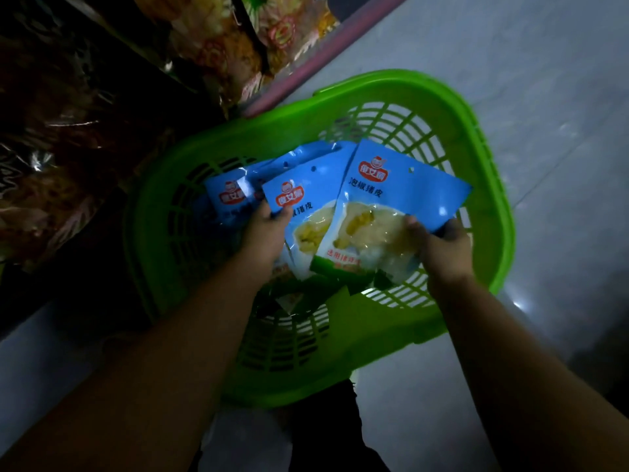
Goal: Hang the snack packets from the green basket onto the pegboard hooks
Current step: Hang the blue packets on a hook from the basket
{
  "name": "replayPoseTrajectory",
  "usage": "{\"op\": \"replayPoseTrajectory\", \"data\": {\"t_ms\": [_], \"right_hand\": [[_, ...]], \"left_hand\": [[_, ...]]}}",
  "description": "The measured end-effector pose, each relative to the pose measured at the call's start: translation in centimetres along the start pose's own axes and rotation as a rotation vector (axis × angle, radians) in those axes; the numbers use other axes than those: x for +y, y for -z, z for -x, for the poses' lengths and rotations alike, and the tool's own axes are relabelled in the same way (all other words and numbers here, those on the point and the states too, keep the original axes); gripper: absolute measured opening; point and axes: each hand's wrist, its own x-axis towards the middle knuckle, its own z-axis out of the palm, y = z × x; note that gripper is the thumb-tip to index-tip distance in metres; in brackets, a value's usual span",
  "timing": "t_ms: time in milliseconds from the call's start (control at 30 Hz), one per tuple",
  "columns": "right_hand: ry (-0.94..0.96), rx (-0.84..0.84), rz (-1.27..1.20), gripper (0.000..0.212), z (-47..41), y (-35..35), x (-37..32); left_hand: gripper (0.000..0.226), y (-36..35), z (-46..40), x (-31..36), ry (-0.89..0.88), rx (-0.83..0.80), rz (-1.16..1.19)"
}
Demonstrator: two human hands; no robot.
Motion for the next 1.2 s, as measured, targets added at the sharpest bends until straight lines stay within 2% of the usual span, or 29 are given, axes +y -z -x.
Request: {"op": "replayPoseTrajectory", "data": {"t_ms": [100, 167, 233, 300, 467, 600, 733, 833, 867, 1000, 1100, 1200], "right_hand": [[0.012, -0.036, -0.099, 0.017, 2.2, 0.0, -1.6], [-0.002, -0.054, -0.164, 0.015, 4.5, 0.5, -3.9], [-0.016, -0.106, -0.190, 0.015, 7.6, 1.1, -7.2], [-0.008, -0.175, -0.164, 0.018, 11.7, 2.2, -11.4], [-0.014, -0.328, -0.131, 0.013, 23.0, 6.6, -24.0], [0.001, -0.484, -0.132, 0.011, 31.8, 9.1, -34.7], [0.118, -0.649, -0.189, 0.019, 39.1, 9.2, -43.9], [0.210, -0.821, -0.213, 0.019, 44.1, 7.9, -50.2], [0.255, -0.890, -0.204, 0.014, 45.7, 7.3, -52.0], [0.491, -1.126, -0.125, 0.021, 53.3, 4.3, -58.2], [0.665, -1.199, -0.117, 0.022, 59.0, 1.8, -61.3], [0.805, -1.250, -0.141, 0.024, 65.2, -1.4, -63.5]], "left_hand": [[0.013, 1.2, 3.2, 0.6, -0.039, 0.104, 0.264], [0.020, 2.9, 6.3, 1.7, -0.061, 0.195, 0.339], [0.032, 4.9, 10.5, 3.4, -0.059, 0.209, 0.394], [0.038, 6.6, 16.1, 6.1, -0.076, 0.248, 0.371], [0.011, 10.9, 32.0, 15.1, -0.267, 0.349, 0.373], [0.019, 14.7, 44.4, 22.2, -0.438, 0.414, 0.514], [0.025, 20.0, 54.3, 27.5, -0.618, 0.513, 0.611], [0.014, 25.2, 60.7, 30.3, -0.759, 0.648, 0.623], [0.013, 26.9, 62.6, 30.8, -0.799, 0.683, 0.636], [0.014, 32.9, 69.5, 32.4, -0.990, 0.865, 0.647], [0.013, 37.5, 73.5, 33.4, -1.087, 0.980, 0.697], [0.017, 42.1, 77.8, 34.8, -1.176, 1.024, 0.688]]}}
